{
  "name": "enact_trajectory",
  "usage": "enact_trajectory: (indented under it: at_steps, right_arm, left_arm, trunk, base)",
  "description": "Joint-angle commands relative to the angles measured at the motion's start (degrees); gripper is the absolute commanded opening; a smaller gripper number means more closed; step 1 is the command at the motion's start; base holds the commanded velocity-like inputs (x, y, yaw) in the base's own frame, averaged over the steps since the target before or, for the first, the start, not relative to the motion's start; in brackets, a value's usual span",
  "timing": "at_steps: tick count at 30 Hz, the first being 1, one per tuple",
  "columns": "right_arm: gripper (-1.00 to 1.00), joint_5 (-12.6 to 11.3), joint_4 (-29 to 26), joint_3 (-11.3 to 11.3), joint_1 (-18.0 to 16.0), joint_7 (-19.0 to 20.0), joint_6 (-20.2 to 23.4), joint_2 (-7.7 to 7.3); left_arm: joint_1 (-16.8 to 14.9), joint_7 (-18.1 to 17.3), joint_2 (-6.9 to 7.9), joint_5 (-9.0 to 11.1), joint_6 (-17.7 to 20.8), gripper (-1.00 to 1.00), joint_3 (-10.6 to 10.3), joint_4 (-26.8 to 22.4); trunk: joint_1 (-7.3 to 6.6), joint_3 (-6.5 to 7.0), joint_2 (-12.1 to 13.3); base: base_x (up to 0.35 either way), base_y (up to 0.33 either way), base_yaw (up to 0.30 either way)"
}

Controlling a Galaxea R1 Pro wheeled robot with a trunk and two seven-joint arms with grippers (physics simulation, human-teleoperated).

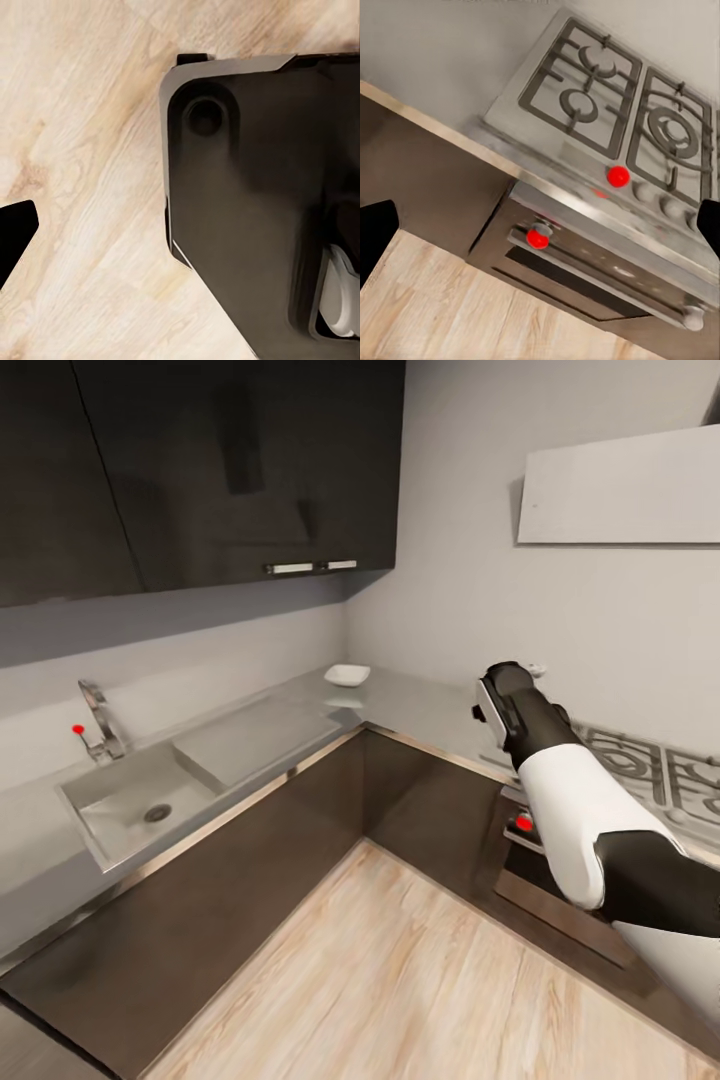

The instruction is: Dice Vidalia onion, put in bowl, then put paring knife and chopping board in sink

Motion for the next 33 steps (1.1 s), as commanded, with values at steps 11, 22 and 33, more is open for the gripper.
enact_trajectory:
  at_steps: [11,22,33]
  right_arm:
    - [1.0,0.54,-2.91,0.0,-0.07,13.4,0.65,-1.79]
    - [1.0,0.51,-4.75,0.14,-0.06,15.2,0.76,-1.86]
    - [1.0,0.43,-4.73,0.25,-0.06,17.53,0.71,-1.65]
  left_arm:
    - [-0.09,0.11,-0.24,0.18,-0.36,1.0,-0.37,0.24]
    - [-0.08,0.11,-0.24,0.18,-0.36,1.0,-0.29,0.22]
    - [-0.08,0.11,-0.24,0.19,-0.36,1.0,-0.28,0.16]
  trunk:
    - [0.07,-0.12,-0.12]
    - [0.07,-0.12,-0.12]
    - [0.07,-0.12,-0.12]
  base:
    - [0.307,-0.115,0.0]
    - [0.282,-0.209,0.0]
    - [0.306,-0.071,0.0]
